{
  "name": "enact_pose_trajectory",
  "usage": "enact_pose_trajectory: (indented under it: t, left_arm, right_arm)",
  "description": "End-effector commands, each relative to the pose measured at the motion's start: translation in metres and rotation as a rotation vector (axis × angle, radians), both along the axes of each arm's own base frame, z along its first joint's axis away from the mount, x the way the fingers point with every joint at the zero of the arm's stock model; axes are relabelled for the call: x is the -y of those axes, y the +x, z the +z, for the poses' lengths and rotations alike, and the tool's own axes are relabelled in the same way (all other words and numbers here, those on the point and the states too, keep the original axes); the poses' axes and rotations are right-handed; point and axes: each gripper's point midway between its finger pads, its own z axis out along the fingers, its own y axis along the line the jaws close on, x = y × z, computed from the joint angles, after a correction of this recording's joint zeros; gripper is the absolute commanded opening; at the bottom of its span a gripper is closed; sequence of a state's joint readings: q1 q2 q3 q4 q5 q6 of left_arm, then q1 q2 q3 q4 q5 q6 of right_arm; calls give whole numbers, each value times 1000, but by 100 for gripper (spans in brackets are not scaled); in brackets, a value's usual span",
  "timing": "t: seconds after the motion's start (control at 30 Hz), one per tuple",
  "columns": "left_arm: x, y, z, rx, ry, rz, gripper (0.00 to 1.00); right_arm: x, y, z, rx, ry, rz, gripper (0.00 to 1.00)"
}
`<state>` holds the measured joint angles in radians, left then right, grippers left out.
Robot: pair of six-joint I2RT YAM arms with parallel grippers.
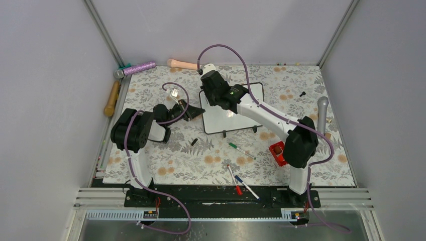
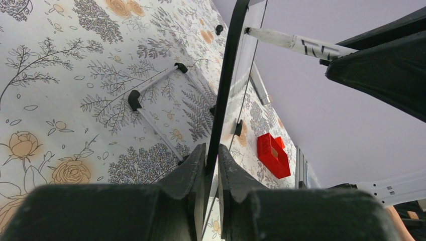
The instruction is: Write a sentence on the whiteboard
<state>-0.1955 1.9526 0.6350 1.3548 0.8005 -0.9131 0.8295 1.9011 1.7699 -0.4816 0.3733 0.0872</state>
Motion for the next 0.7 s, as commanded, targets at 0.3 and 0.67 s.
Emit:
enact_pose_trajectory:
  t: [0.3, 0.67]
  left_arm:
    - [2, -2, 23, 104, -12, -18, 4]
    - [2, -4, 24, 107, -11, -19, 4]
  right_arm:
    - [0, -19, 38, 77, 152, 57, 0]
    - [-9, -20, 23, 16, 130, 87, 0]
